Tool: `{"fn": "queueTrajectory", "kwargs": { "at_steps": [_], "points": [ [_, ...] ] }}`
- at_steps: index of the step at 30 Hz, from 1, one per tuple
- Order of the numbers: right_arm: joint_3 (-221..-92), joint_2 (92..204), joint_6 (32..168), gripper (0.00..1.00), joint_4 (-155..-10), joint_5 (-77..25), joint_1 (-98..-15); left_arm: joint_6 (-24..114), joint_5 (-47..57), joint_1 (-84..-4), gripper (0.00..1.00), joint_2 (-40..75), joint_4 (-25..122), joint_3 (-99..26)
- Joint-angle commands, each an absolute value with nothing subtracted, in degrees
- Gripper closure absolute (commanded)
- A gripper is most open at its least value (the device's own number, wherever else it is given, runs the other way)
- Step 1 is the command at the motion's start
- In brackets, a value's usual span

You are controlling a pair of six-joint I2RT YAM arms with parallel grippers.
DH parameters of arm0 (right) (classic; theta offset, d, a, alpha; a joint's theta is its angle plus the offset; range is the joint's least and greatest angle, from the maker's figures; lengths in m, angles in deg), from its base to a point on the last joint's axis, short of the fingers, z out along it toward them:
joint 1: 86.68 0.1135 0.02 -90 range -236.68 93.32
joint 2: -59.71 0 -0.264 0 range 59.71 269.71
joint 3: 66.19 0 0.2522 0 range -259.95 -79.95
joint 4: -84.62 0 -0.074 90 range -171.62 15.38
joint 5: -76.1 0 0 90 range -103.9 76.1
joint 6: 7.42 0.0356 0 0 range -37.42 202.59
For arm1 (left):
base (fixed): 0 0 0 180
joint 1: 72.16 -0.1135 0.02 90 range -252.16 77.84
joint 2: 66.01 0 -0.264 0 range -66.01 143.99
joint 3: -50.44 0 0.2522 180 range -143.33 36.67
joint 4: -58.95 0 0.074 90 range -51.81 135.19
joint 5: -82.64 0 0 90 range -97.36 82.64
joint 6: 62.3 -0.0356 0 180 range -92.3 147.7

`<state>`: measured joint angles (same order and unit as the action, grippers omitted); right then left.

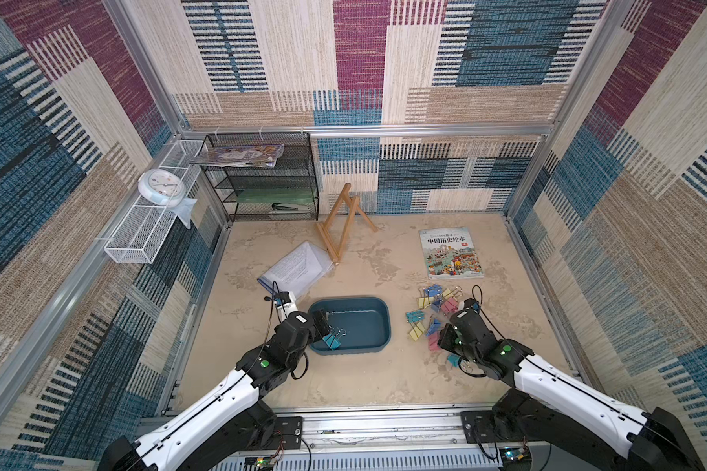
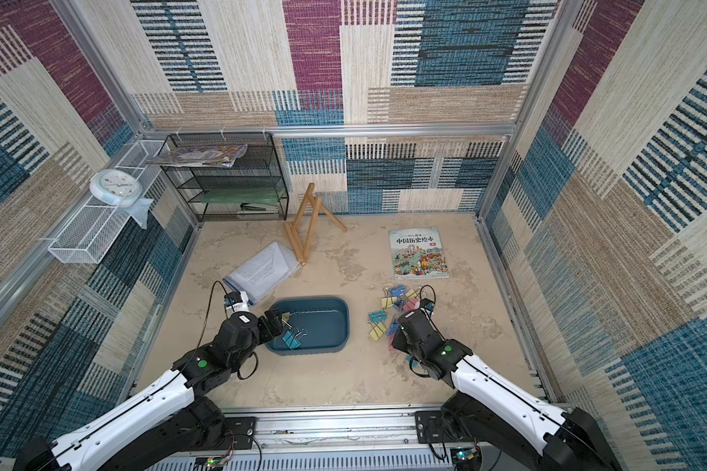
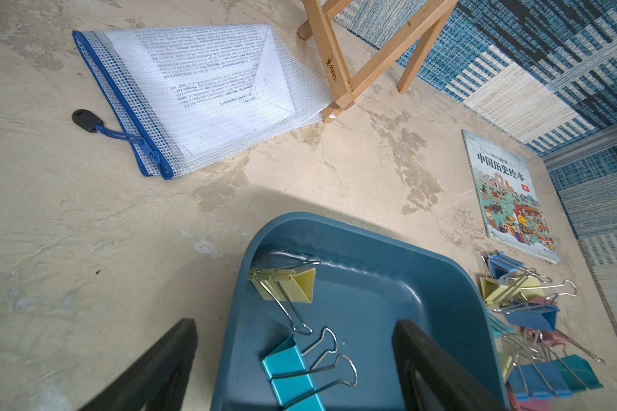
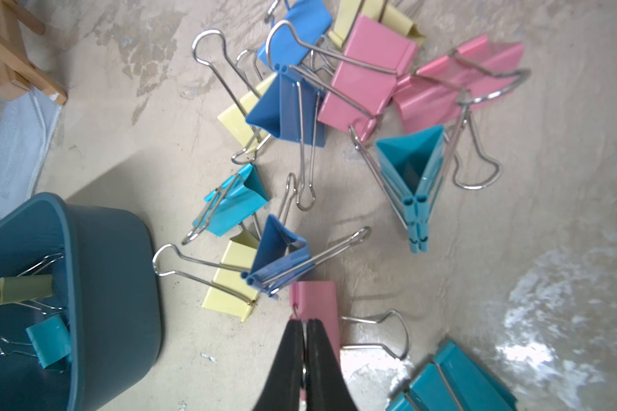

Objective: Put the binder clips in the storage box
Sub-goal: Pick up the binder clip at the center of the board.

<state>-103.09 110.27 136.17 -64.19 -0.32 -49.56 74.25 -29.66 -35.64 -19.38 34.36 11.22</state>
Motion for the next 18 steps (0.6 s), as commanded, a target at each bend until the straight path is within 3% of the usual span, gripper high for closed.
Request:
{"fn": "queueTrajectory", "kwargs": {
  "at_steps": [1,5,12,18],
  "points": [
    [-103.41,108.85,135.29,0.94,-62.99,1.19,-49.54,74.87,-30.12,-35.66,0.1,-19.42,35.09,11.62],
    [-104.37,104.88,135.07,1.0,-62.39,1.24,-49.47,75.13,-30.16,-35.6,0.1,-19.91,34.82,11.8],
    [-108.46,96.61,134.37,1.0,-68.21,-6.19,-49.51,75.05,-30.65,-35.62,0.1,-20.58,34.65,11.8],
    [-111.45,99.98,136.94,1.0,-78.02,-15.39,-48.71,75.33,-30.47,-35.63,0.1,-20.4,34.83,12.07]
  ]
}}
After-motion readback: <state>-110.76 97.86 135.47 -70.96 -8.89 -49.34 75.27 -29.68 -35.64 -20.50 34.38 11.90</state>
